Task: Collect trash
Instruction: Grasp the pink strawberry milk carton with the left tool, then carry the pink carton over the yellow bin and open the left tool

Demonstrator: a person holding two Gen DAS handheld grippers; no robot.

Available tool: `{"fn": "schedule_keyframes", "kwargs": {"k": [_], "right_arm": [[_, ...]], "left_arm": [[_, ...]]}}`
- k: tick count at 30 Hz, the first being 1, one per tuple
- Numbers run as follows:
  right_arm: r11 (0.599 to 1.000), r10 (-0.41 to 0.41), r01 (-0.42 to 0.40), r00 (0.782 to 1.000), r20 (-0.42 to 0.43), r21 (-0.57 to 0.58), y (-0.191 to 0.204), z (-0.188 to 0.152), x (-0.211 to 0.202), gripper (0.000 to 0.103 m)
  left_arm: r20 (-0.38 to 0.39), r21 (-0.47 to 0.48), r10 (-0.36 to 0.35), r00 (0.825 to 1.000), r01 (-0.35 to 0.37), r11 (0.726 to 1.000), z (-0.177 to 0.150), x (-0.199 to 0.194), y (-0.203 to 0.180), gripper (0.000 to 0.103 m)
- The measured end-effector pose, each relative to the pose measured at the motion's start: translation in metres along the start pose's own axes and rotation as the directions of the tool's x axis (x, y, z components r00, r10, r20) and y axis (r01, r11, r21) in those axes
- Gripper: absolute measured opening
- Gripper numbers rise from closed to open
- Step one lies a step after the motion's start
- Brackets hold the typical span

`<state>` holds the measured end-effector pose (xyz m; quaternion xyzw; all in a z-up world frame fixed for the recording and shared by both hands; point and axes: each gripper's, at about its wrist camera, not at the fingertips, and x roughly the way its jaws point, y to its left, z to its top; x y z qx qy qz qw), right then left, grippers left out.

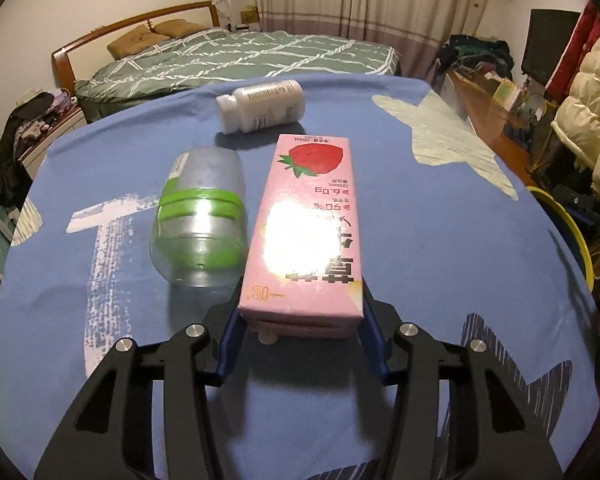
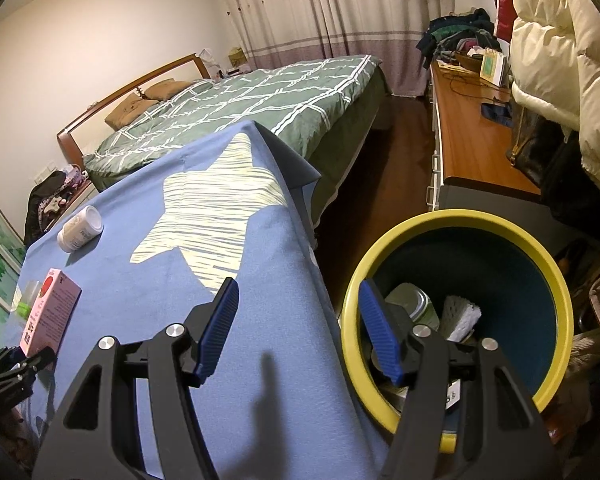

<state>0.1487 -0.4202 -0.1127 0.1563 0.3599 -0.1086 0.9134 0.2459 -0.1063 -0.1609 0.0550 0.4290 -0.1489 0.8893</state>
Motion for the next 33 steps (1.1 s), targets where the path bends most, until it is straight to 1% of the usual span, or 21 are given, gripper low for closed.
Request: {"fn": "schedule_keyframes", "kwargs": {"k": [2,5,8,11,12,14,18,21,25,29,31,33], "right_arm": [[1.0,-0.001,0.001,1.0,-0.001,0.0,-0.001,0.0,0.0,0.059],[1.0,0.0,0.0,1.0,-0.002,0.002,-0.001,0.0,0.0,0.059],[1.0,0.003,-0.003,1.0,0.005,0.006,0.0,0.0,-0.001,0.059],[1.0,-0.006,0.005,1.0,0.019,0.011,-0.001,0.0,-0.004,0.059],[1.0,-0.027,0.027,0.999,0.025,-0.001,0.0,-0.001,-0.006,0.059],[0.999,-0.04,0.04,0.999,0.03,-0.007,-0.004,0.001,-0.01,0.059],[0.999,-0.041,0.041,0.999,0.028,0.008,-0.024,0.003,-0.023,0.059],[0.998,-0.056,0.056,0.997,0.046,0.013,-0.039,0.004,-0.037,0.059],[0.996,-0.092,0.091,0.993,0.074,0.018,-0.065,0.003,-0.066,0.059],[0.989,-0.146,0.144,0.985,0.093,0.032,-0.09,0.001,-0.088,0.059],[0.984,-0.174,0.17,0.979,0.104,0.048,-0.105,-0.001,-0.098,0.059],[0.98,-0.197,0.19,0.974,0.112,0.065,-0.118,-0.004,-0.106,0.059]], "left_arm": [[0.019,0.01,0.014,1.0,-0.014,1.0,-0.002,-0.006,-0.002,0.05],[0.046,0.021,0.008,0.999,-0.009,1.0,-0.005,-0.02,-0.006,0.05],[0.07,0.055,0.009,0.998,-0.013,0.998,-0.008,-0.035,-0.016,0.05],[0.076,0.078,-0.015,0.997,0.009,0.997,-0.008,-0.049,-0.026,0.05],[0.078,0.083,-0.019,0.997,0.012,0.996,-0.008,-0.053,-0.029,0.05],[0.081,0.096,-0.03,0.996,0.022,0.995,-0.007,-0.06,-0.036,0.05],[0.075,0.13,-0.079,0.994,0.068,0.989,-0.002,-0.066,-0.059,0.05],[0.059,0.171,-0.124,0.991,0.112,0.979,0.004,-0.061,-0.087,0.05],[0.033,0.241,-0.185,0.982,0.172,0.955,0.012,-0.049,-0.137,0.05],[-0.021,0.295,-0.254,0.967,0.248,0.923,0.022,-0.03,-0.197,0.05],[-0.053,0.313,-0.271,0.961,0.274,0.909,0.027,-0.018,-0.222,0.05],[-0.076,0.345,-0.273,0.959,0.283,0.895,0.029,-0.007,-0.25,0.05]]}}
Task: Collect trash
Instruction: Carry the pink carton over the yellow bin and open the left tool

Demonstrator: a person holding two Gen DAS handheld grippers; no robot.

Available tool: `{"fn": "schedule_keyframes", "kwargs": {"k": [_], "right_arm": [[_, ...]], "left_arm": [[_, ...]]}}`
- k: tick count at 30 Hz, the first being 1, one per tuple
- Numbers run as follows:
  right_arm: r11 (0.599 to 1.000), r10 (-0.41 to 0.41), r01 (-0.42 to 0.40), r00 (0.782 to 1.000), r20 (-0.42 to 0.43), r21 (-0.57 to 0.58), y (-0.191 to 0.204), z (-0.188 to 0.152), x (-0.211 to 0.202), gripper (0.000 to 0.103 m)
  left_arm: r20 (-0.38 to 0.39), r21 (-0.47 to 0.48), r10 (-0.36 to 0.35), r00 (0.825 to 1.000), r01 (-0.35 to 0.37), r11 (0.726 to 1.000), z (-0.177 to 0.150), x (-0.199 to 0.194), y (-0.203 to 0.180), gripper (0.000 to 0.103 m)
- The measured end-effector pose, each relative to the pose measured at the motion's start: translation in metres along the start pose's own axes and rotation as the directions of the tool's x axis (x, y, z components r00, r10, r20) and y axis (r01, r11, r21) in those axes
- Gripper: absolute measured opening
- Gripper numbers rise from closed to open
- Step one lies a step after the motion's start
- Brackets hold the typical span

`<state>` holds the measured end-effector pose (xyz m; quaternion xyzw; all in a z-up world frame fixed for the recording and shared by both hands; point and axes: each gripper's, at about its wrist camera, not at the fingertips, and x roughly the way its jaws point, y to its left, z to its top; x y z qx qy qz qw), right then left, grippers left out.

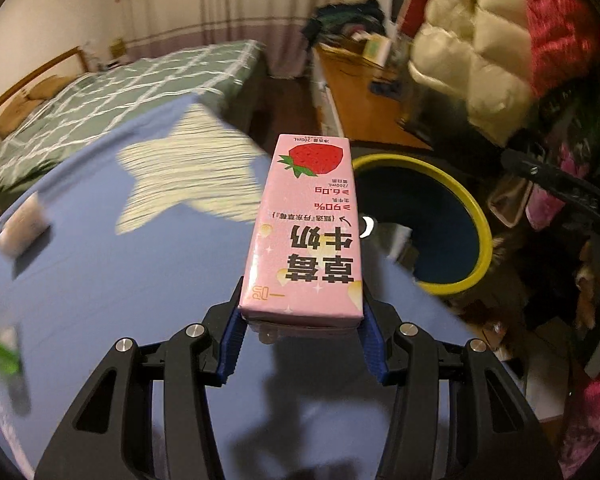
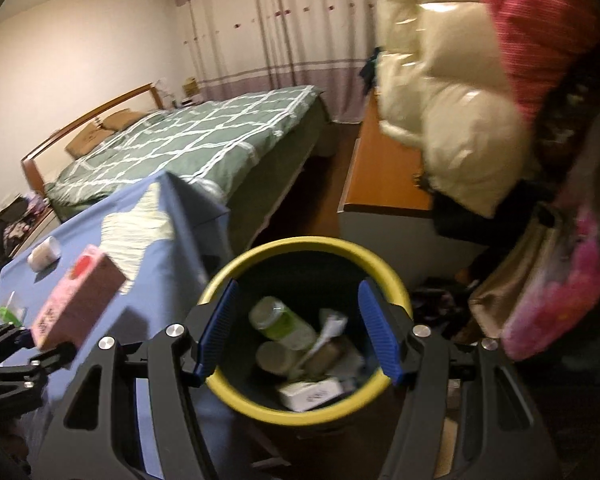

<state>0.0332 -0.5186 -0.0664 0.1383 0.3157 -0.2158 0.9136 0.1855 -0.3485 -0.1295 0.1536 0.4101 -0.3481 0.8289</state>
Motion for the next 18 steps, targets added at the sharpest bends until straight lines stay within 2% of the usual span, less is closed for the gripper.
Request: {"fn": "schedule_keyframes", "kwargs": {"k": [5,11,12,13,15,18], "right_arm": [[0.999,-0.03,0.03,0.999,0.015,0.024,-0.029,0.0,-0.008,0.059],[0.997,-0.058,0.057,0.998,0.02,0.045,-0.055,0.001,-0.014,0.059],[0.997,-0.059,0.058,0.998,0.018,0.048,-0.057,0.001,-0.015,0.059],[0.997,-0.061,0.06,0.998,0.017,0.052,-0.062,0.001,-0.015,0.059],[0.997,-0.061,0.061,0.998,0.012,0.056,-0.066,0.0,-0.013,0.059],[0.997,-0.055,0.054,0.998,0.007,0.06,-0.066,0.0,-0.012,0.059]], "left_arm": [[-0.024,0.073,-0.014,1.0,0.016,0.997,0.028,0.035,-0.047,0.05],[-0.06,0.09,-0.037,0.998,0.042,0.995,0.053,0.075,-0.085,0.05],[-0.063,0.085,-0.029,0.998,0.035,0.996,0.056,0.081,-0.089,0.054],[-0.063,0.079,-0.017,0.998,0.022,0.997,0.059,0.086,-0.091,0.068],[-0.053,0.069,-0.007,0.999,0.01,0.998,0.061,0.086,-0.093,0.075],[-0.032,0.07,-0.004,0.999,0.006,0.998,0.058,0.073,-0.088,0.075]]}}
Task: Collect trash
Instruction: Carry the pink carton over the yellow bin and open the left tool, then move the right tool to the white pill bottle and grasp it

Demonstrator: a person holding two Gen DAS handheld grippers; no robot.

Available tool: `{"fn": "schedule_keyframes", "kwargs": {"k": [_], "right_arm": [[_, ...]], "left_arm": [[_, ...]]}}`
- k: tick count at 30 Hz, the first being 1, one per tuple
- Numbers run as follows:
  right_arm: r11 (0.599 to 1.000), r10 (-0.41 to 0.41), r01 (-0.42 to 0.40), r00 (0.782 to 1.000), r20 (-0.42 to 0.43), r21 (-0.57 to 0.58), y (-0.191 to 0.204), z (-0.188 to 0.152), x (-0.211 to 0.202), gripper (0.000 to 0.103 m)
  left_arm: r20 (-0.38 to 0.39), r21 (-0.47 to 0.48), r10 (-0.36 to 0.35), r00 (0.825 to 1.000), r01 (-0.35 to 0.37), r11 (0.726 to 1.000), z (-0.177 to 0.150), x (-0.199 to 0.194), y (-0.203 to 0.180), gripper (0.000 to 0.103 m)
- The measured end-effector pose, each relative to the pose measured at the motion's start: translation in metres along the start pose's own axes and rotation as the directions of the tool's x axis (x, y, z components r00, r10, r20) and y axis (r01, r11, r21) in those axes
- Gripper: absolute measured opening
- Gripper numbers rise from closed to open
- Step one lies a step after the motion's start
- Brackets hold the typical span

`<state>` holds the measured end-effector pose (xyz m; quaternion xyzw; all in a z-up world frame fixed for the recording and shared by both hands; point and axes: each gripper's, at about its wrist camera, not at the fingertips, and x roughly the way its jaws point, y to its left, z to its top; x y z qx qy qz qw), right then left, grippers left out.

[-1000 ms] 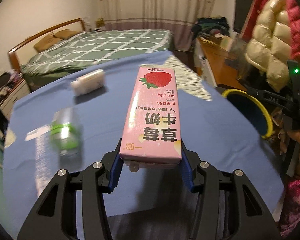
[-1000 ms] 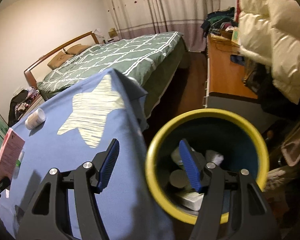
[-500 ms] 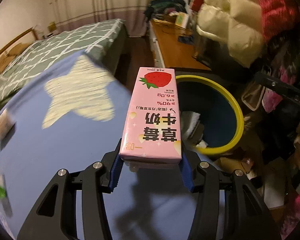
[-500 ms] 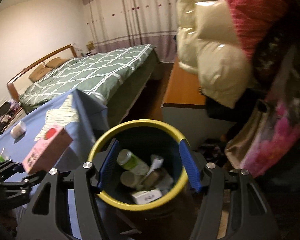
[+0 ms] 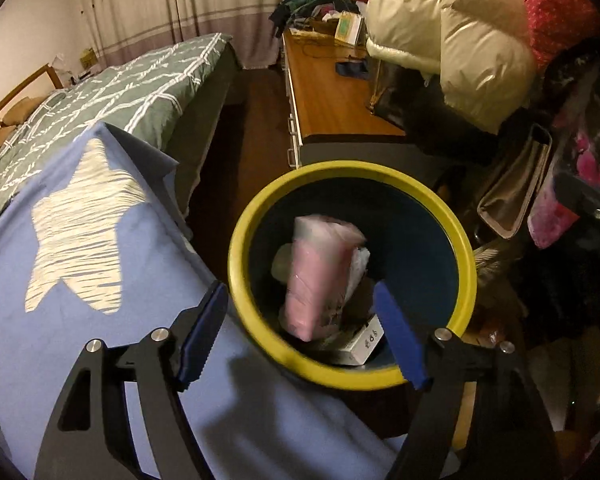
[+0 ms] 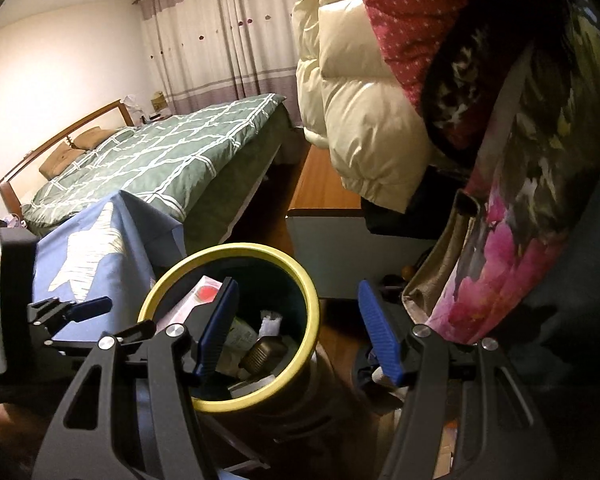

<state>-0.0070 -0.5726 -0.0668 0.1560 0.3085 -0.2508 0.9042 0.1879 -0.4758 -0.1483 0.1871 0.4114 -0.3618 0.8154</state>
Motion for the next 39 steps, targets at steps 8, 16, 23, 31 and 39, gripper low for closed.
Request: {"fn": "schedule_keyframes", "kwargs": {"k": [8,16,23,31,39], "right_arm": [[0.998,0.055,-0.056,0.998,-0.023,-0.036,0.029,-0.004,0.01,0.059],[0.982,0.133,-0.139,0.989,-0.057,-0.124,0.101,-0.009,0.019,0.059],[0.951,0.207,-0.225,0.973,-0.105,-0.211,0.176,-0.015,0.026,0.059],[0.884,0.319,-0.363,0.929,-0.186,-0.295,0.272,-0.02,0.036,0.059],[0.793,0.417,-0.495,0.866,-0.275,-0.354,0.373,-0.019,0.047,0.06]], "left_arm": [[0.104,-0.1,0.093,0.99,-0.083,0.991,-0.044,-0.074,0.072,0.078],[0.142,-0.288,0.304,0.942,-0.255,0.923,-0.119,-0.14,0.179,0.086],[0.1,-0.463,0.456,0.884,-0.364,0.808,-0.197,-0.199,0.271,0.086],[0.015,-0.577,0.54,0.842,-0.434,0.692,-0.266,-0.221,0.341,0.086],[-0.047,-0.615,0.563,0.825,-0.467,0.635,-0.299,-0.226,0.357,0.086]]}}
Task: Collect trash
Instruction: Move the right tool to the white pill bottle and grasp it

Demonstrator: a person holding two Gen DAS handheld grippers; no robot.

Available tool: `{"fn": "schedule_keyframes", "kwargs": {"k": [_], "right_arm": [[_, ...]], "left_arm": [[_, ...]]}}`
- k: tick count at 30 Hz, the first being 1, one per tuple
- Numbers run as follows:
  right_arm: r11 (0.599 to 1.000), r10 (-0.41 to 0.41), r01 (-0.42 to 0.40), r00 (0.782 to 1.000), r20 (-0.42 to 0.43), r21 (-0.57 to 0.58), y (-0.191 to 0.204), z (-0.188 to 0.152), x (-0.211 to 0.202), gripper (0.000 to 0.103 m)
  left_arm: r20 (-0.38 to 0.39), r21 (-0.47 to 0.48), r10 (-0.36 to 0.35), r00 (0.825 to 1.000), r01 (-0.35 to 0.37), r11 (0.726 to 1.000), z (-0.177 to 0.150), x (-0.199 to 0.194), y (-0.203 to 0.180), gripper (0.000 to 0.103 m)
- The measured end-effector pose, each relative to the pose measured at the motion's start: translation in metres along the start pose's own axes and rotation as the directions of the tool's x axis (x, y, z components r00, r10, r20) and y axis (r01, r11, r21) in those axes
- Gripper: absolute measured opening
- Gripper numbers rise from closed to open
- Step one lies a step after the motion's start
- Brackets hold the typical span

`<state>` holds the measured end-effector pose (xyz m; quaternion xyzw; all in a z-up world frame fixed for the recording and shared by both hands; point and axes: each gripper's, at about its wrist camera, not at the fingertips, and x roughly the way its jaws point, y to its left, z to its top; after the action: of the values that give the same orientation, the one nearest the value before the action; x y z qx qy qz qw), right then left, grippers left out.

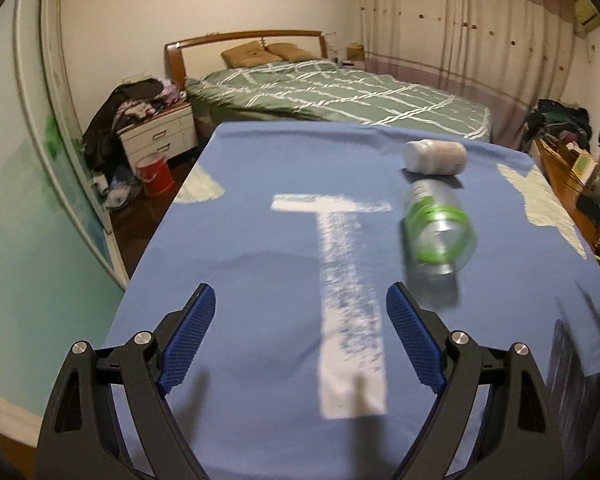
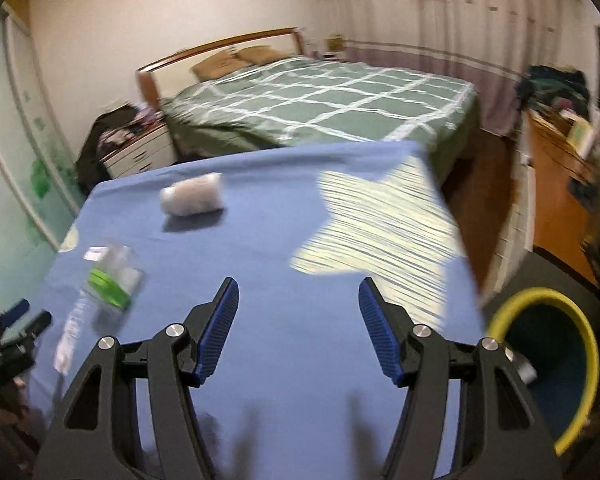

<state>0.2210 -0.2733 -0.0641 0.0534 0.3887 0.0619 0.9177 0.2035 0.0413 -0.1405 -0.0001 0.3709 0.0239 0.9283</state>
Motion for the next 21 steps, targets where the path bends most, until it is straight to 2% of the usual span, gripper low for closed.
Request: {"fn": "schedule_keyframes", "kwargs": {"k": [4,6,10,13,16,21], "right_arm": [[0.997,0.071,-0.072,0.997,-0.028,-0.035,0.038,0.027,0.029,0.06],[0.994,0.1,-0.102,0.994,-0.04,-0.047,0.054,0.04,0.045,0.068],[0.99,0.091,-0.096,0.995,-0.051,-0.101,0.083,0.06,0.078,0.084],[0.989,0.049,-0.06,0.996,-0.079,-0.139,0.099,0.071,0.107,0.087],[0.988,0.056,-0.071,0.993,-0.108,-0.14,0.107,0.082,0.125,0.088],[0.987,0.015,-0.036,0.991,-0.136,-0.159,0.112,0.089,0.148,0.091]], "left_arm": [[-0.027,-0.047,-0.012,1.0,0.011,0.999,-0.005,0.007,0.011,0.086],[-0.027,-0.052,-0.008,1.0,0.006,0.999,-0.005,0.008,0.013,0.086],[-0.018,-0.043,0.006,1.0,-0.007,0.999,-0.005,0.007,0.009,0.086],[-0.018,-0.055,0.012,1.0,-0.013,0.998,-0.005,0.005,0.011,0.086],[-0.03,-0.064,0.005,1.0,-0.007,0.998,-0.005,0.007,0.012,0.086],[-0.036,-0.076,-0.008,0.999,0.006,0.997,-0.005,0.008,0.013,0.086]]}}
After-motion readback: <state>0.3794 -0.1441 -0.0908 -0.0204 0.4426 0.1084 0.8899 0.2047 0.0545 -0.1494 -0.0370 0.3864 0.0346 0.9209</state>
